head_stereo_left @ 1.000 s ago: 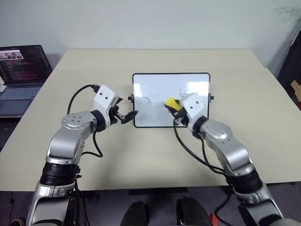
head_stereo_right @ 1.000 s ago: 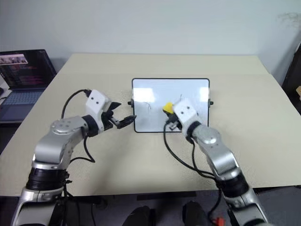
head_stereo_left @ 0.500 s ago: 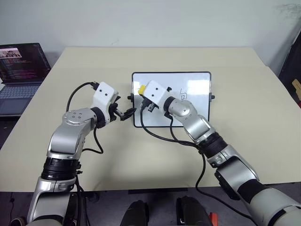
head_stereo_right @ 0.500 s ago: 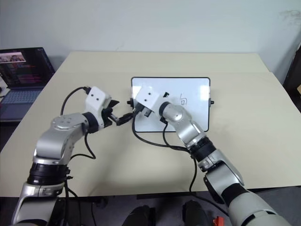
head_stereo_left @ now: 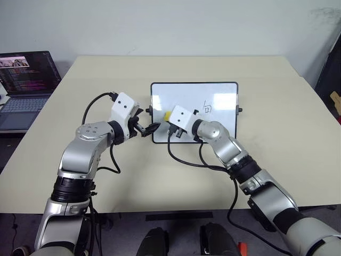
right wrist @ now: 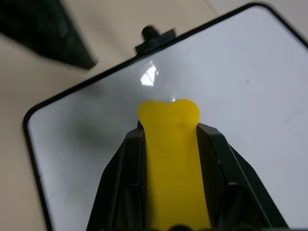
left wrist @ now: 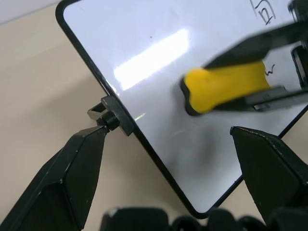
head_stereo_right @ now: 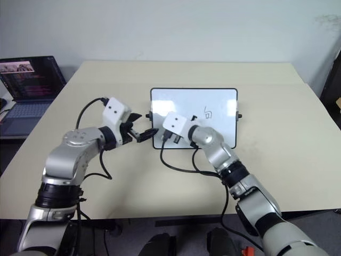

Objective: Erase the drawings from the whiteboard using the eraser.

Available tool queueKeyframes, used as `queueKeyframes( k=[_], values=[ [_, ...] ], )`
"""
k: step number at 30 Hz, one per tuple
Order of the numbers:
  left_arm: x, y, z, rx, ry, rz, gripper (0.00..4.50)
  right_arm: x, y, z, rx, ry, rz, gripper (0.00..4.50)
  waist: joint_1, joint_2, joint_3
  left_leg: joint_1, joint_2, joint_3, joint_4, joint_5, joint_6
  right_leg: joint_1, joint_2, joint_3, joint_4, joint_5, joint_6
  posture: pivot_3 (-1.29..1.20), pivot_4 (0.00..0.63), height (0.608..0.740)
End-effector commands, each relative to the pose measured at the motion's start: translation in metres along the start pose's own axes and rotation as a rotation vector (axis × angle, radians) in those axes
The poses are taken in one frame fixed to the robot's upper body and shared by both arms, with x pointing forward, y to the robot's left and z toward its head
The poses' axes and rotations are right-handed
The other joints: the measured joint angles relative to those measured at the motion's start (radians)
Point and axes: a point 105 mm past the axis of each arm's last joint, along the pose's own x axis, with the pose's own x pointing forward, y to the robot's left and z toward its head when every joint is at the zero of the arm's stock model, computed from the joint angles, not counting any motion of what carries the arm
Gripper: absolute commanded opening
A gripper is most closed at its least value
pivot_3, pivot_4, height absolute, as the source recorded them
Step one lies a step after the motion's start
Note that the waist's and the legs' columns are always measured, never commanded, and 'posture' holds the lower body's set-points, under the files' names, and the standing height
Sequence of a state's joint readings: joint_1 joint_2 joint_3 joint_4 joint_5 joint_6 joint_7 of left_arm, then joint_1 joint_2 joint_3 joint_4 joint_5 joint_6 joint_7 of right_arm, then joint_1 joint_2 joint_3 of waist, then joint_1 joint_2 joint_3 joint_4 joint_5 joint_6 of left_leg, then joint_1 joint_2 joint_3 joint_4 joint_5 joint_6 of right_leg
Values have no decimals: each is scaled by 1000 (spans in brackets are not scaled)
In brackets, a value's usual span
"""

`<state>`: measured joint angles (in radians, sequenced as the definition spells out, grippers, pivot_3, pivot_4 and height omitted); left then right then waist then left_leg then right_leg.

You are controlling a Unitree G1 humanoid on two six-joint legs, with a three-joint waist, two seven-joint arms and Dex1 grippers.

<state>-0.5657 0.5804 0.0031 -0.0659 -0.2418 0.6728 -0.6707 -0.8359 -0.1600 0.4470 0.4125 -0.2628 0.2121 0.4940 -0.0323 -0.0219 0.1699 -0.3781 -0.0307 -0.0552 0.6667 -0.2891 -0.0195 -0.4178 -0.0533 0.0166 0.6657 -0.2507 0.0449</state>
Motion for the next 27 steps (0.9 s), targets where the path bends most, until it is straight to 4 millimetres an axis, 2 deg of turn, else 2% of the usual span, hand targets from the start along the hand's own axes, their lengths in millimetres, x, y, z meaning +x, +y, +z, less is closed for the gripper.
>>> queueKeyframes(
  k=[1, 4, 9, 12, 16, 19, 21, 23, 27],
  values=[
    [2, -3, 16, 28, -53, -27, 4500, -5, 12, -31, -3, 131, 54, 1123, 0, 0, 0, 2, 0, 0, 0, 0, 0, 2, 0, 0, 0, 1, -1, 0, 150, 740],
    [3, -6, 16, 29, -54, -51, 4500, -2, 9, -23, -33, 112, 37, 1123, -1, 0, 0, 15, 1, -1, -2, 0, 0, 14, 1, -1, -1, 1, -1, 0, 150, 740],
    [3, -12, 13, 26, -52, -76, 4500, 5, -24, 12, -63, -6, -125, 1123, -2, 0, 0, 15, 2, -1, -2, 1, -1, 13, 2, 0, 0, 1, -2, 0, 150, 740],
    [3, -14, 13, 26, -52, -84, 4500, 5, -35, 27, -51, -66, -192, 1122, -2, 0, 0, 14, 2, -1, -2, 1, -1, 12, 2, 0, 0, 1, -2, 0, 150, 740],
    [2, -18, 11, 20, -53, -91, 4500, 3, -40, 46, -3, -155, -224, 1122, -2, 0, 0, 12, 3, -1, -3, 1, -1, 10, 1, 1, -3, 1, -2, 0, 150, 740],
    [1, -20, 9, 16, -52, -98, 4500, -4, -38, 59, 112, -236, -194, 1122, -3, 0, 0, 5, 3, 0, -4, 2, -3, 4, 0, 1, -4, 1, -2, 0, 150, 740],
    [1, -21, 10, 16, -57, -104, 4500, -11, -37, 64, 181, -276, -171, 1122, -4, 0, 0, -4, 3, 0, -2, 4, -6, -5, 0, 1, -2, 1, -2, 0, 150, 740],
    [0, -25, 11, 14, -70, -126, 4500, -30, -37, 67, 331, -329, -123, 1122, -2, 0, 0, -6, 4, 0, -2, 4, -6, -6, 0, 0, -3, 1, -2, 0, 150, 740],
    [-3, -29, 11, 11, -95, -147, 4500, -72, -27, 54, 473, -334, -15, 1121, 8, 0, 0, -8, 4, -2, -3, 2, -3, -5, -1, -1, -6, 1, -2, 0, 150, 740]
  ],
)
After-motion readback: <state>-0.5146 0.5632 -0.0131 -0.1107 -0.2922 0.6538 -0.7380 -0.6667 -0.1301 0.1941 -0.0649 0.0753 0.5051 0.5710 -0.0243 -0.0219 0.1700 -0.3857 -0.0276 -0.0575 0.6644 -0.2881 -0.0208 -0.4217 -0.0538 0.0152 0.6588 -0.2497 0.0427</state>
